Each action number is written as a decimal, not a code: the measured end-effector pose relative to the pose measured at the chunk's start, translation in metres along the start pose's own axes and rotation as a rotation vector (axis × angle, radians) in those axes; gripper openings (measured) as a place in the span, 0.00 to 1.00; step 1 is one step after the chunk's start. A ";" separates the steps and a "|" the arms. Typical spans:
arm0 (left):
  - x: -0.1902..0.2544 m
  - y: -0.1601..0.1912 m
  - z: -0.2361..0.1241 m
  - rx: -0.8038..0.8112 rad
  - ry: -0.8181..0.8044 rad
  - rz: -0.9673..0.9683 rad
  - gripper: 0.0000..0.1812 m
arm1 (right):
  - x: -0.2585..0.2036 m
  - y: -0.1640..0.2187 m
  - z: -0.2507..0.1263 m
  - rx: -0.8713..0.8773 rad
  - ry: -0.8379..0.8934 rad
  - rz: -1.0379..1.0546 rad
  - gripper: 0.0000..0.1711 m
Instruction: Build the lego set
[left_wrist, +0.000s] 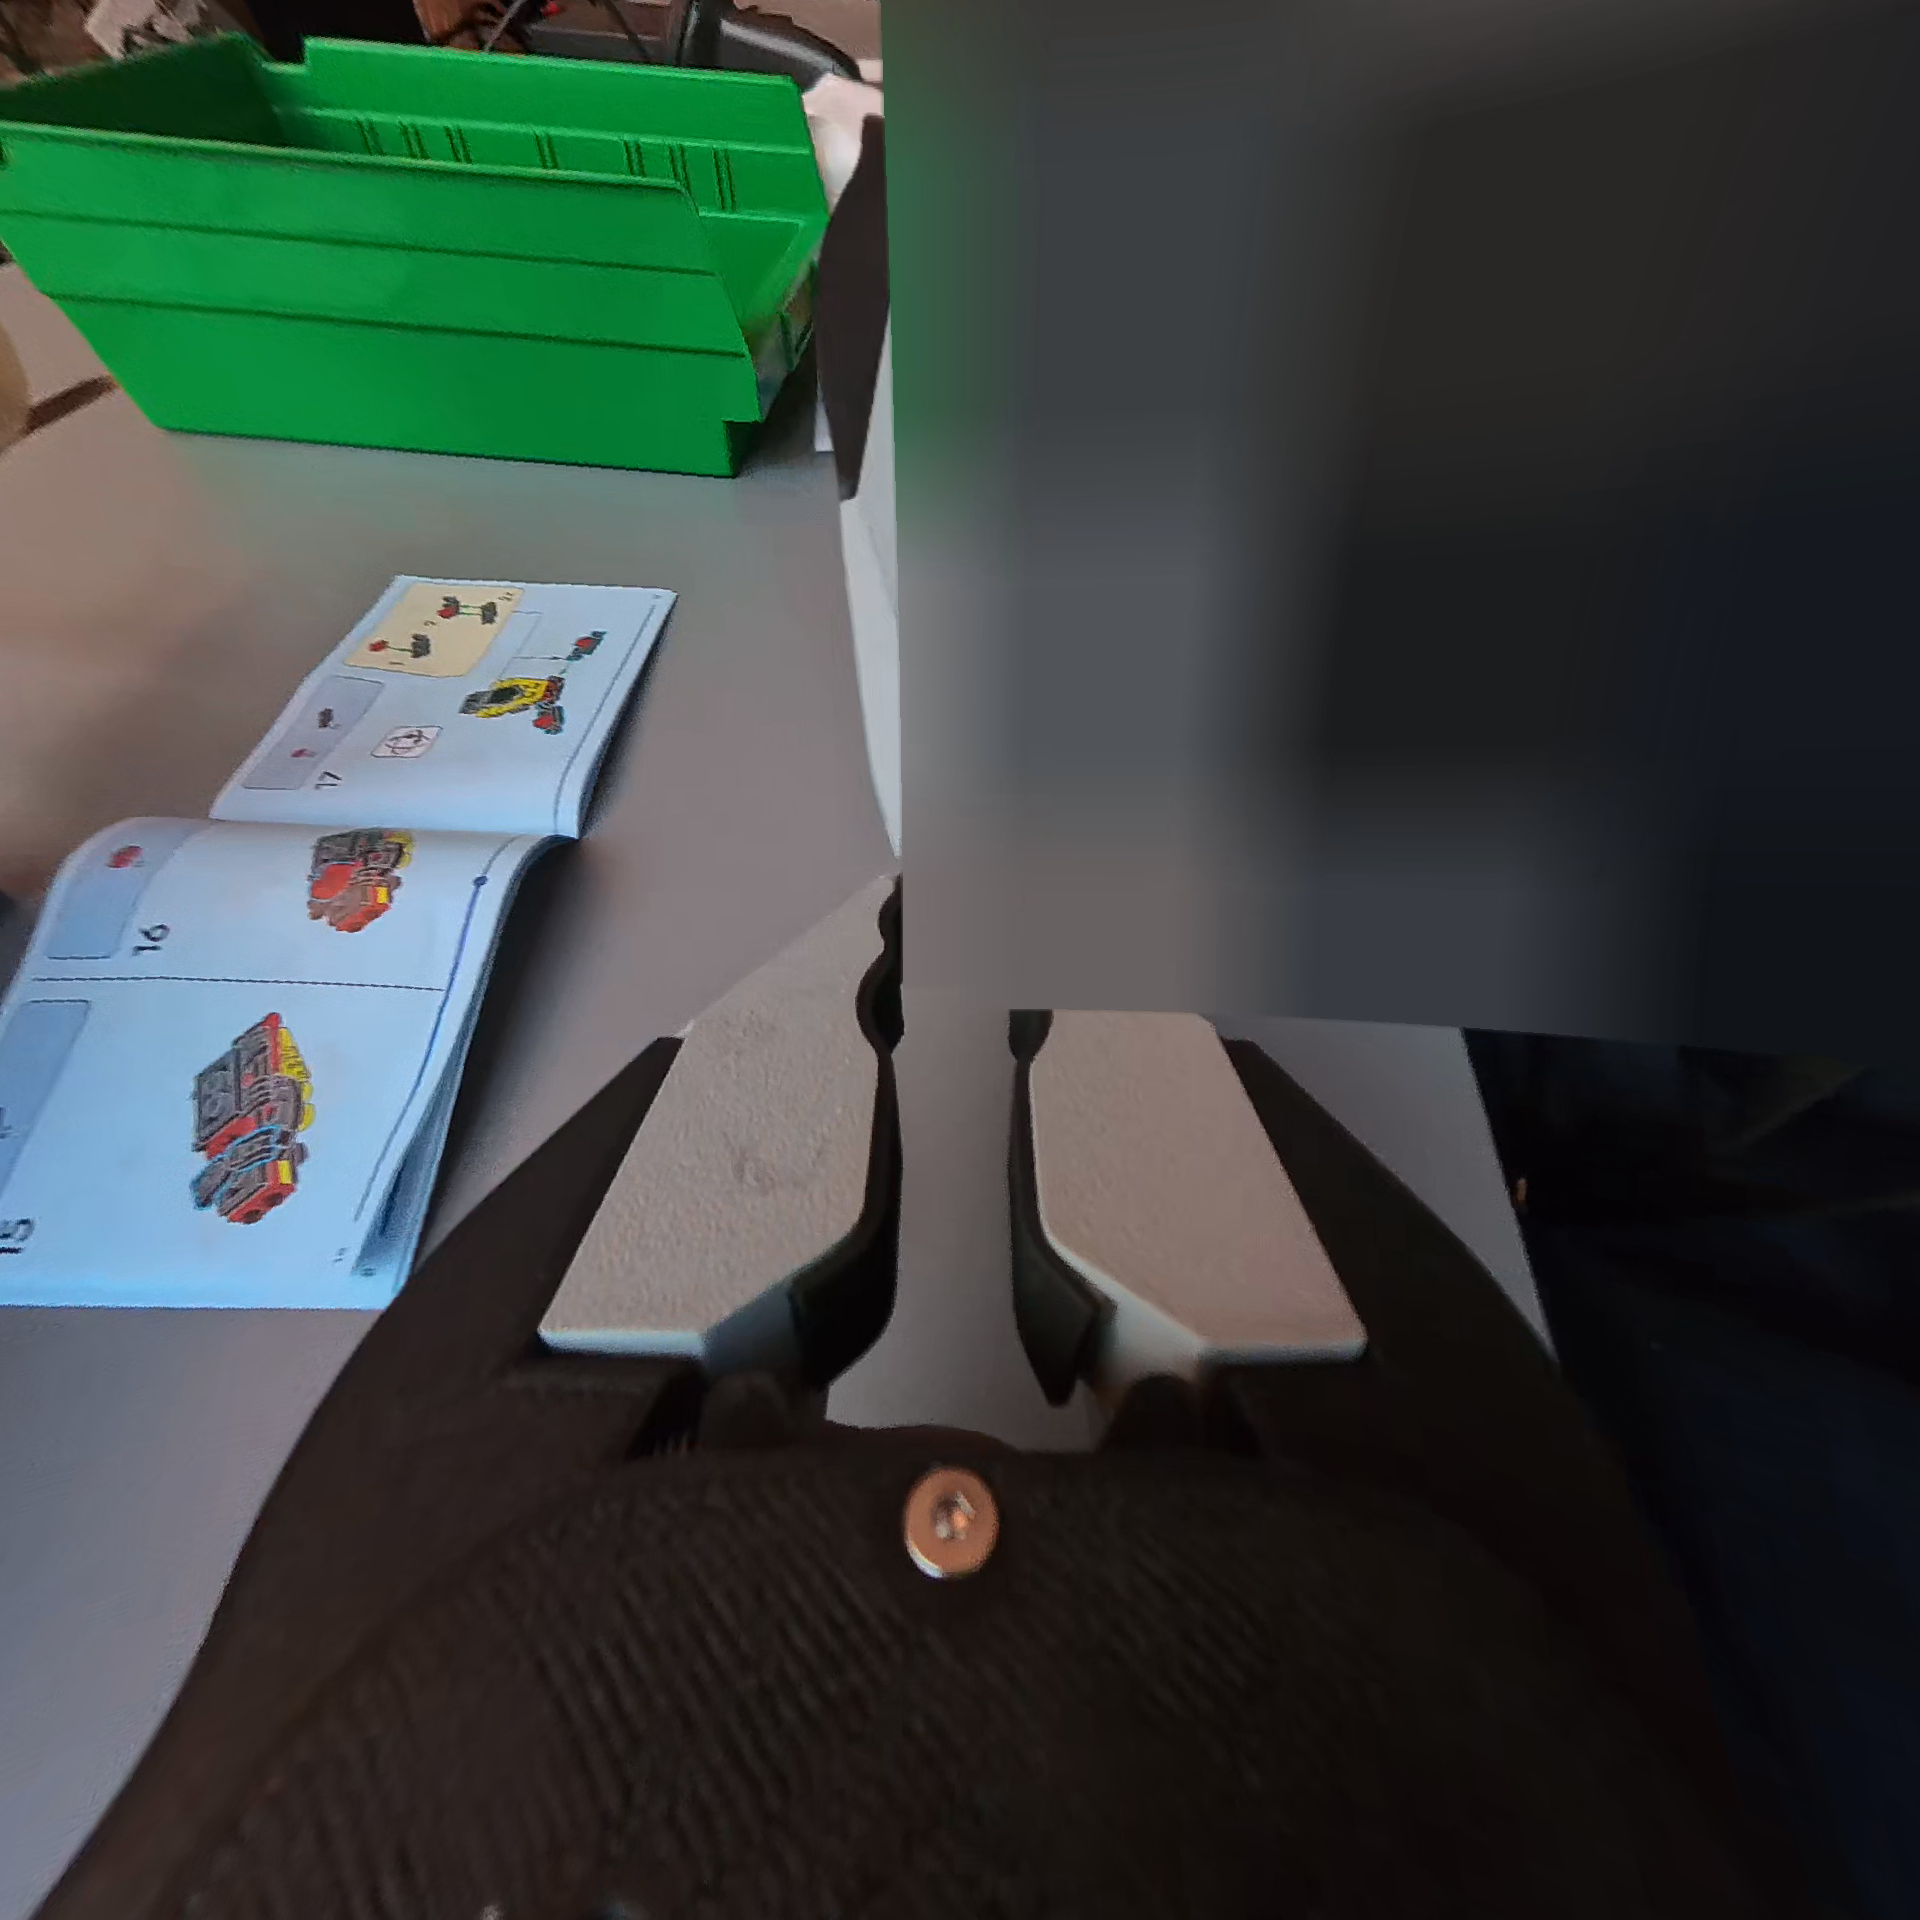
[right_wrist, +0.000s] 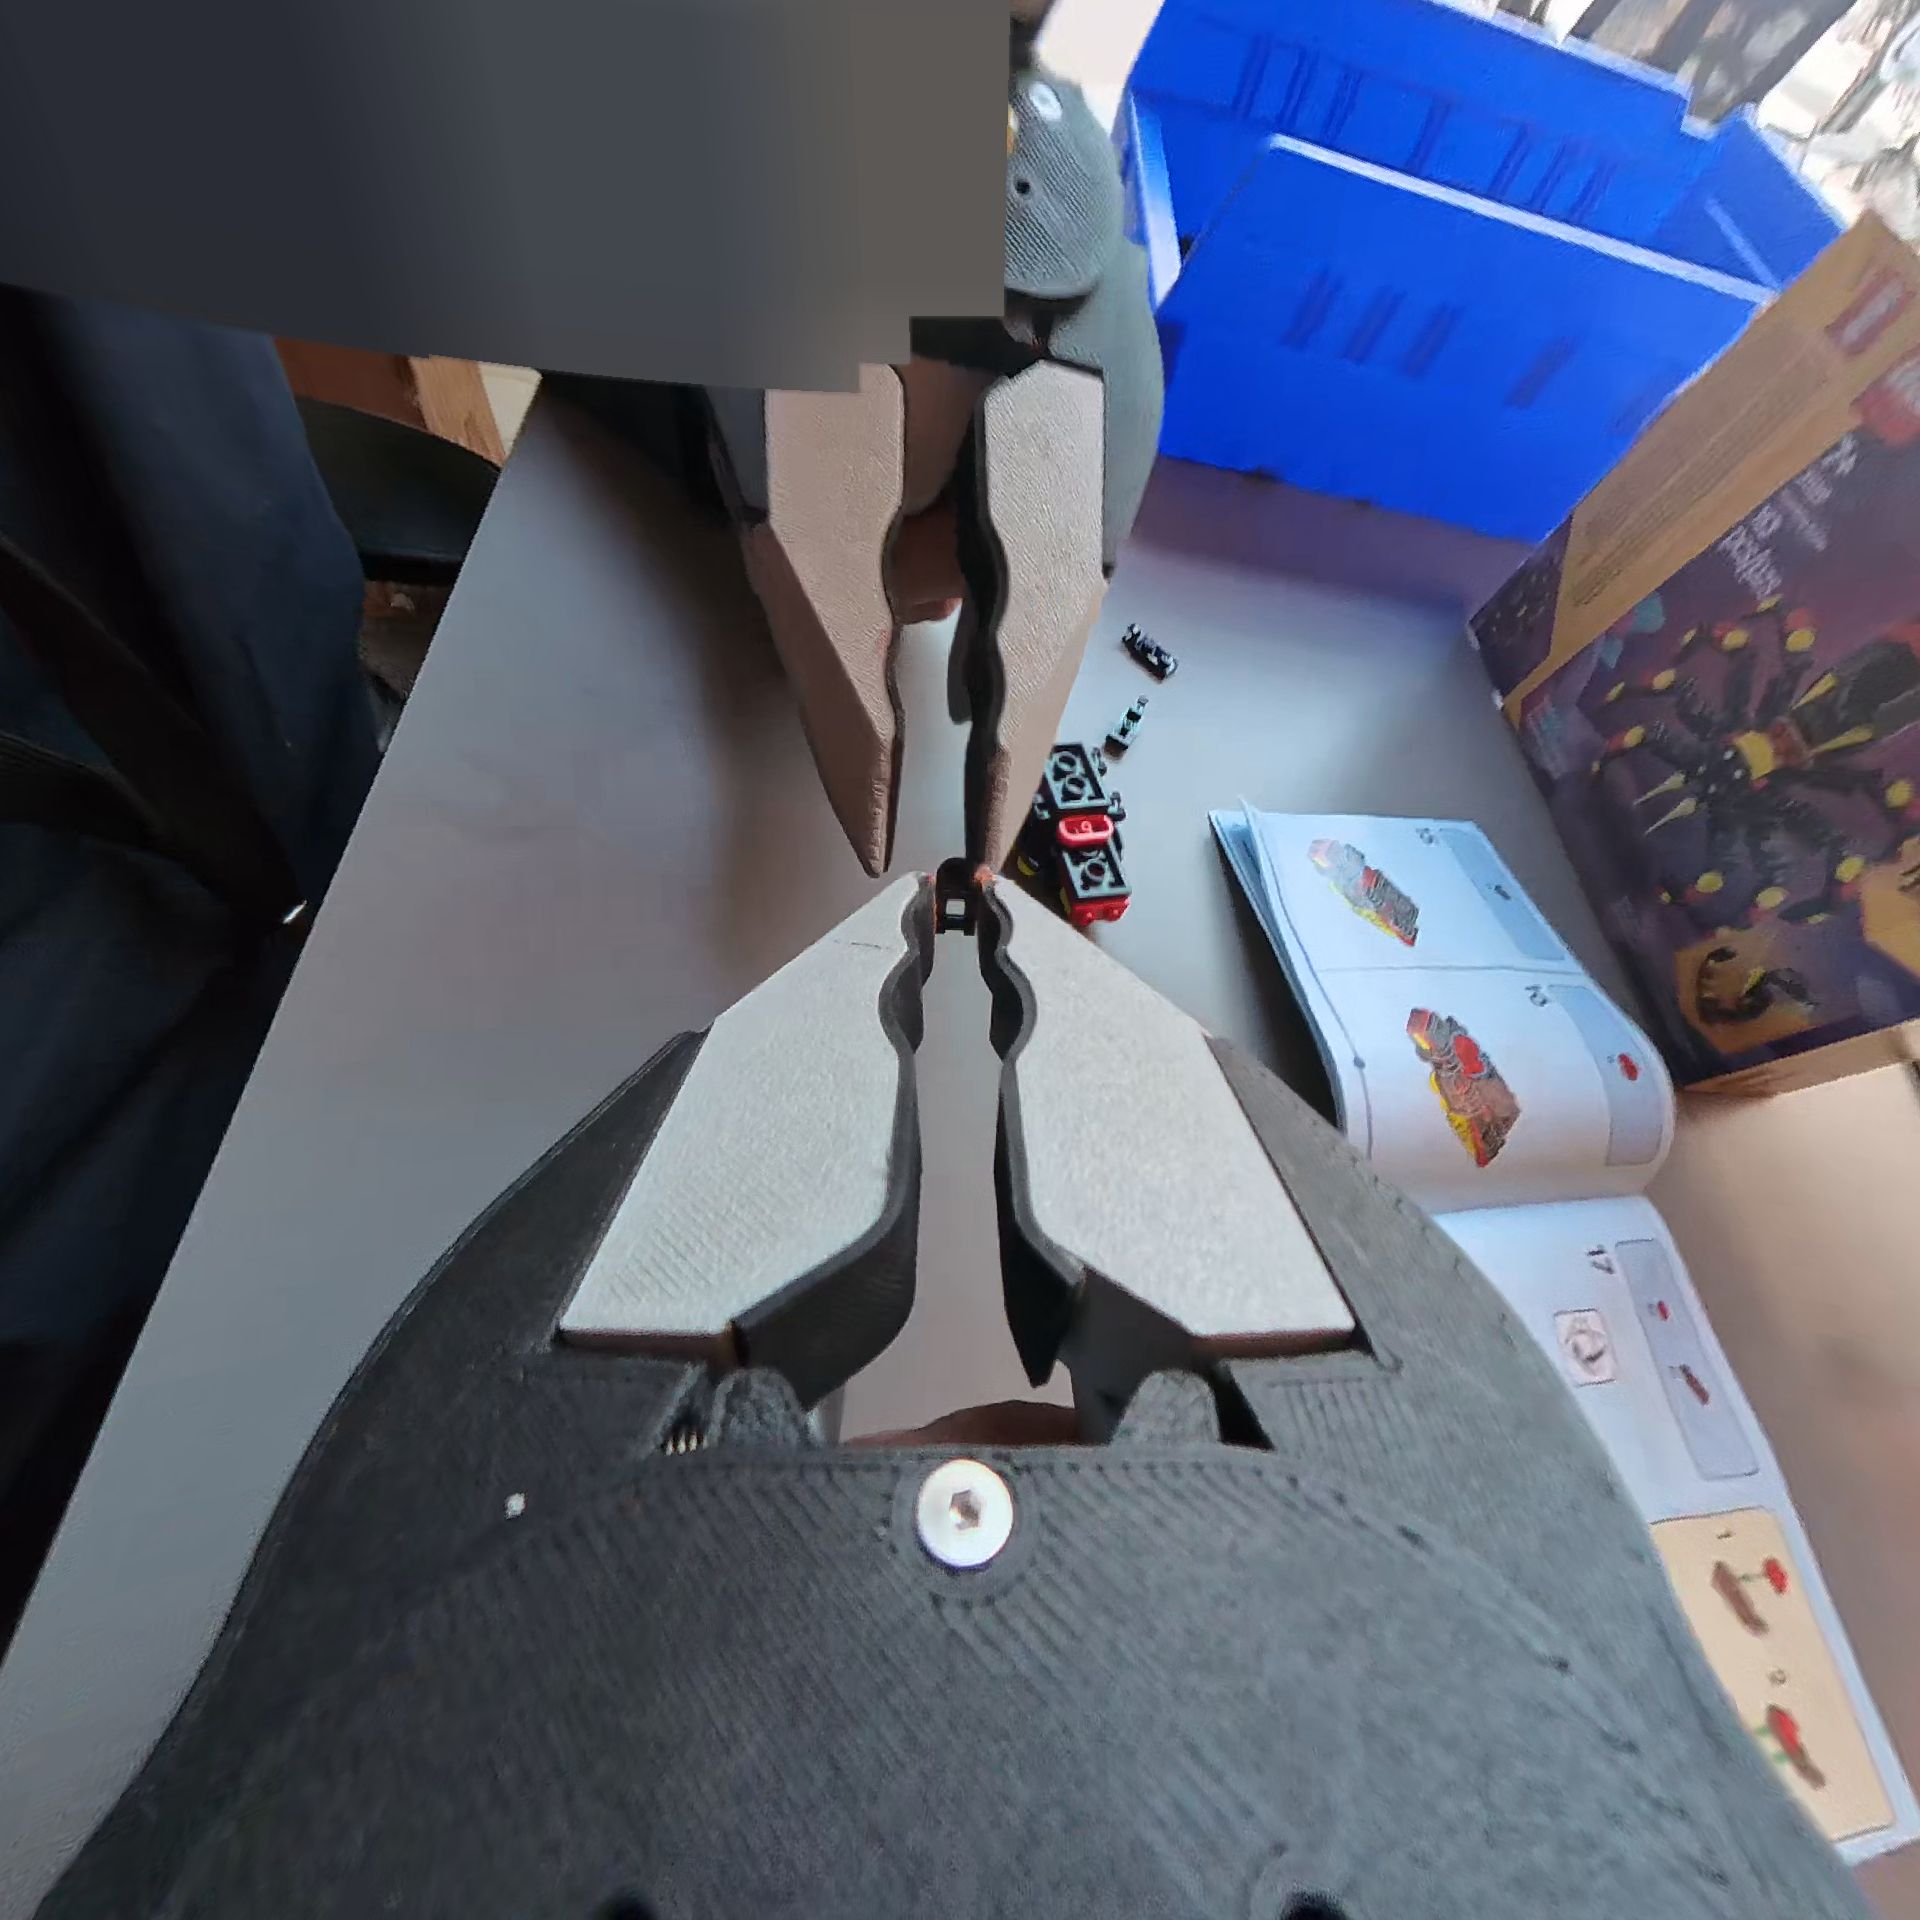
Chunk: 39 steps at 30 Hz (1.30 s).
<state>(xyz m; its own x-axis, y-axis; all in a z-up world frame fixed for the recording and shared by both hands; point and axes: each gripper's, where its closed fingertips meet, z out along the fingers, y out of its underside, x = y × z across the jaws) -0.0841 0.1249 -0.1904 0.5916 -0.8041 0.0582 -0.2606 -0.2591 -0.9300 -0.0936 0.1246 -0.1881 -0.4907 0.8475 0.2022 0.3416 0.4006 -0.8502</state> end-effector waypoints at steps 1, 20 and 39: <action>0.002 -0.001 0.000 0.004 0.024 -0.034 0.08 | -0.002 -0.003 -0.001 0.019 0.005 -0.036 0.03; 0.034 -0.034 -0.020 0.184 0.556 -0.561 0.09 | -0.022 -0.046 -0.008 0.276 0.047 -0.349 0.03; 0.008 -0.040 -0.021 0.276 0.331 -0.394 0.07 | -0.001 -0.041 -0.016 0.266 0.073 -0.160 0.07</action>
<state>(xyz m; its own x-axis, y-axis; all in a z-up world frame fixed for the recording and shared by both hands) -0.0849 0.1173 -0.1450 0.3226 -0.8112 0.4877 0.1650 -0.4592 -0.8729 -0.0947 0.1124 -0.1456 -0.4592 0.8076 0.3700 0.0385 0.4343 -0.9000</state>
